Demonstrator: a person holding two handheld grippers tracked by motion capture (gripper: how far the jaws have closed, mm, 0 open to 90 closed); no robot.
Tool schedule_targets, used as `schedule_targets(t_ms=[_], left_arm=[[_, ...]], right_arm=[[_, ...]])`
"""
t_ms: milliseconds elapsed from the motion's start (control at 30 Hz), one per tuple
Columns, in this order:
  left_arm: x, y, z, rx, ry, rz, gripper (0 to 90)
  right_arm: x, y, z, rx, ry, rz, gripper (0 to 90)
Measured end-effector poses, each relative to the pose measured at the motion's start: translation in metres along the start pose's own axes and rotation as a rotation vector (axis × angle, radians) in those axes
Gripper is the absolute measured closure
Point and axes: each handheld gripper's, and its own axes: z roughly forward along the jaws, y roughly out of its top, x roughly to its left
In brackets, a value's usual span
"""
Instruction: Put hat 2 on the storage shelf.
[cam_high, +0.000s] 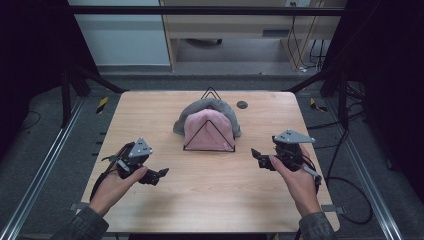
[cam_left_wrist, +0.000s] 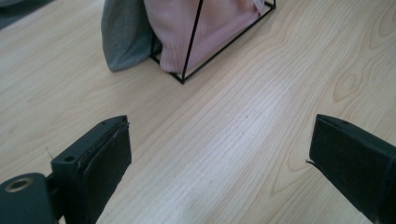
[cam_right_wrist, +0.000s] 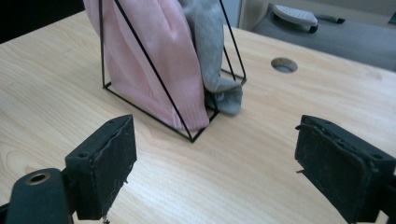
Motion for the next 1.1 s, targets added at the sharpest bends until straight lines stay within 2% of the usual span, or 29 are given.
schedule_targets(t_ms=[200, 467, 600, 767, 1000, 1100], left_arm=[[0.005, -0.015, 0.008, 0.042, -0.003, -0.007, 5.5], [0.011, -0.033, 0.013, 0.062, -0.008, -0.032, 6.1], [0.014, -0.042, 0.018, 0.080, -0.009, -0.039, 6.1], [0.019, -0.055, 0.024, 0.112, -0.004, -0.056, 6.1], [0.017, -0.063, 0.032, 0.143, -0.011, -0.059, 6.0], [0.017, -0.065, 0.035, 0.146, -0.014, -0.063, 5.8]], right_arm=[[-0.003, -0.020, 0.007, 0.050, 0.008, 0.010, 13.1], [-0.002, -0.047, 0.024, 0.116, 0.015, 0.034, 12.1], [-0.002, -0.054, 0.028, 0.136, 0.021, 0.048, 11.3], [0.001, -0.068, 0.033, 0.187, 0.055, 0.062, 10.1], [0.009, -0.080, 0.043, 0.262, 0.083, 0.004, 10.0], [0.012, -0.083, 0.048, 0.273, 0.083, -0.002, 10.0]])
